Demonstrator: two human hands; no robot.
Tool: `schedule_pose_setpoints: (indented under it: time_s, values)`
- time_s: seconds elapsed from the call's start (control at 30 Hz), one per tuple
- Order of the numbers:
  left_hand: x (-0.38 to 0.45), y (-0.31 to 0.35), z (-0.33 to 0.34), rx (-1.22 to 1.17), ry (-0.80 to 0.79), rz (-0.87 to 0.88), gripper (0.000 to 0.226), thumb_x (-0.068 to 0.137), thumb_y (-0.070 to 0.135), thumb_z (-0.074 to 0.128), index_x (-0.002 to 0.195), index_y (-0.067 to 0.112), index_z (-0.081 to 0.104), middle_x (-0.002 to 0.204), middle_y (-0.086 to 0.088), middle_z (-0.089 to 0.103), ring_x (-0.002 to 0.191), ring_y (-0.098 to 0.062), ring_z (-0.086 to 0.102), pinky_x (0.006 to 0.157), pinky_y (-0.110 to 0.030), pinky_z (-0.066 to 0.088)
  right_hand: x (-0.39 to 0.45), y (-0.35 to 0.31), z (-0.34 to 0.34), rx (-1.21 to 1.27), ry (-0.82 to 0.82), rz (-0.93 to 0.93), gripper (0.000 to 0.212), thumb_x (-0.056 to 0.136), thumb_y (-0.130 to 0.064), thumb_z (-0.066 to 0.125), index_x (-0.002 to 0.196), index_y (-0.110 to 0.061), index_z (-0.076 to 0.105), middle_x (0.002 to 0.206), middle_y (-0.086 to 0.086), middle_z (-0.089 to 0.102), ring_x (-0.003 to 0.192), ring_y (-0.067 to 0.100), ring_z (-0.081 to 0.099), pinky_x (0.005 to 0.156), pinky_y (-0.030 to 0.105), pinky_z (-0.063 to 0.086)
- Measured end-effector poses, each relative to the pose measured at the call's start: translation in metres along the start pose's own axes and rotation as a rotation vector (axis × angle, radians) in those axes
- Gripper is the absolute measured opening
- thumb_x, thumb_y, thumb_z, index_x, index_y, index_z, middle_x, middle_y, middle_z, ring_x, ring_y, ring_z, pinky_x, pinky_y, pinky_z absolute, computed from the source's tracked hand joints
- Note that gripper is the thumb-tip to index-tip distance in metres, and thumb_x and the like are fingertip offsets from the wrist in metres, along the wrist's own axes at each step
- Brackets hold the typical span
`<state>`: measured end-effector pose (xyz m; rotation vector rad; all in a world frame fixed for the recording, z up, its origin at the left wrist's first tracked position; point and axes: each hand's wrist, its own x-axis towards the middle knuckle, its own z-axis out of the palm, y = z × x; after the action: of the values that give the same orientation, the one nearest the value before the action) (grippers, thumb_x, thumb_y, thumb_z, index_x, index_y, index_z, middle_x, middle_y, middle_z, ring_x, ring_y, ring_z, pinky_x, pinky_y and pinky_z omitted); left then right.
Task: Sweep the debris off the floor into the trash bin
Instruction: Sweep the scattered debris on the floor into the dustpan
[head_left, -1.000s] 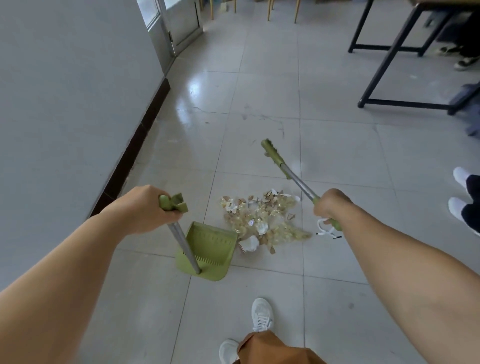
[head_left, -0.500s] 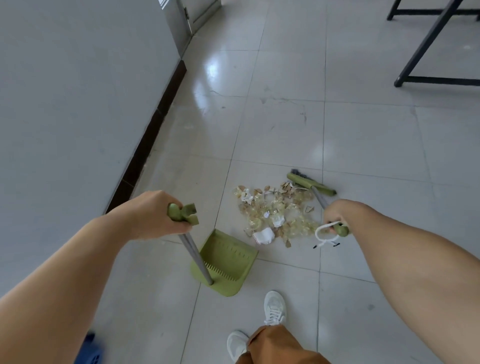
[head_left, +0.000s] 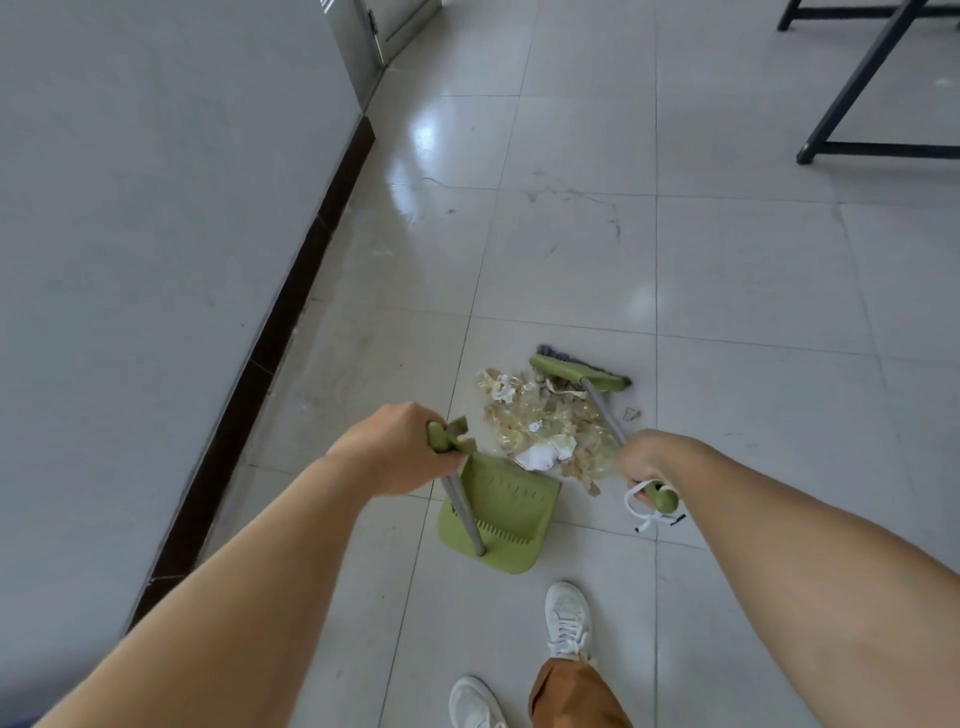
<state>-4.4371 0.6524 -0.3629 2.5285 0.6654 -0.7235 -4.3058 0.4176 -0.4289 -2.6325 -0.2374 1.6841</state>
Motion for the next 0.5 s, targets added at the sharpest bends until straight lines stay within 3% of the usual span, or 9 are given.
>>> schedule_pose_setpoints:
  time_s: [0.07,0.13,0.2,0.27,0.3,0.37,0.4,0.47,0.5]
  values:
    - [0.005,0.001,0.007,0.016,0.003,-0.001,0.020,0.079,0.046,0.068,0.074,0.027,0.065,0.076,0.003,0.067,0.068,-0.020,0.065,0.055,-0.029,0.049,-0.002,-0.007,0.019,-0.010,-0.013,-0.067,0.019,0.096,-0.006,0.046,0.113,-0.007,0.055,0.068,0.003,0.045,0.056,0.012,0.043,0.056,0.023,0.043]
    - [0.008,0.003,0.013,0.041,-0.006,0.009,0.019,0.080,0.046,0.067,0.079,0.027,0.067,0.079,0.003,0.067,0.069,-0.020,0.064,0.055,-0.027,0.047,-0.008,-0.015,0.041,-0.165,-0.047,-0.069,0.017,0.099,-0.011,0.046,0.106,-0.003,0.059,0.072,0.005,0.048,0.053,0.011,0.039,0.055,0.023,0.040]
    - [0.010,0.003,0.015,0.072,-0.018,0.035,0.022,0.081,0.047,0.066,0.087,0.026,0.069,0.083,0.002,0.067,0.072,-0.020,0.064,0.056,-0.026,0.048,-0.020,-0.017,0.062,-0.427,-0.102,-0.123,0.029,0.101,-0.014,0.041,0.094,0.003,0.064,0.089,0.012,0.061,0.053,0.011,0.036,0.051,0.021,0.031]
    - [0.011,0.001,0.017,0.083,-0.013,0.044,0.024,0.083,0.047,0.065,0.090,0.024,0.069,0.083,0.002,0.067,0.068,-0.017,0.061,0.053,-0.025,0.044,-0.024,-0.019,0.078,-0.305,-0.118,-0.040,0.026,0.099,-0.011,0.042,0.088,0.000,0.063,0.119,0.017,0.064,0.062,0.019,0.047,0.056,0.021,0.037]
    - [0.012,-0.001,0.018,0.079,-0.009,0.042,0.024,0.083,0.046,0.065,0.089,0.023,0.069,0.081,0.002,0.066,0.065,-0.016,0.058,0.051,-0.025,0.042,-0.030,-0.019,0.082,-0.294,-0.074,-0.080,0.021,0.096,-0.010,0.046,0.101,0.000,0.064,0.123,0.016,0.062,0.074,0.023,0.054,0.065,0.025,0.046]
    - [0.011,-0.006,0.024,0.059,0.002,0.036,0.024,0.084,0.046,0.064,0.083,0.023,0.066,0.075,0.002,0.063,0.062,-0.017,0.056,0.050,-0.024,0.039,-0.038,-0.018,0.092,-0.267,-0.028,-0.089,0.031,0.092,-0.010,0.051,0.120,0.000,0.060,0.112,0.014,0.064,0.085,0.025,0.059,0.080,0.033,0.055]
    - [0.011,-0.008,0.028,0.043,0.009,0.033,0.024,0.084,0.047,0.064,0.082,0.023,0.066,0.073,0.003,0.062,0.062,-0.017,0.056,0.051,-0.024,0.039,-0.041,-0.020,0.096,-0.303,-0.089,-0.074,0.027,0.093,-0.009,0.050,0.115,0.004,0.059,0.100,0.012,0.062,0.078,0.024,0.058,0.074,0.032,0.054]
    - [0.010,-0.011,0.032,0.012,0.026,0.018,0.027,0.084,0.051,0.064,0.082,0.024,0.065,0.072,0.003,0.062,0.061,-0.016,0.056,0.051,-0.024,0.039,-0.054,-0.028,0.096,-0.399,-0.189,-0.025,0.018,0.095,-0.006,0.048,0.084,0.005,0.058,0.079,0.010,0.054,0.060,0.019,0.048,0.060,0.027,0.045]
    - [0.009,-0.012,0.032,0.001,0.033,0.011,0.029,0.084,0.053,0.064,0.084,0.024,0.065,0.072,0.003,0.061,0.060,-0.015,0.056,0.051,-0.024,0.038,-0.059,-0.030,0.097,-0.441,-0.209,-0.029,0.025,0.094,-0.006,0.050,0.070,-0.001,0.056,0.071,0.008,0.051,0.058,0.018,0.046,0.062,0.028,0.044]
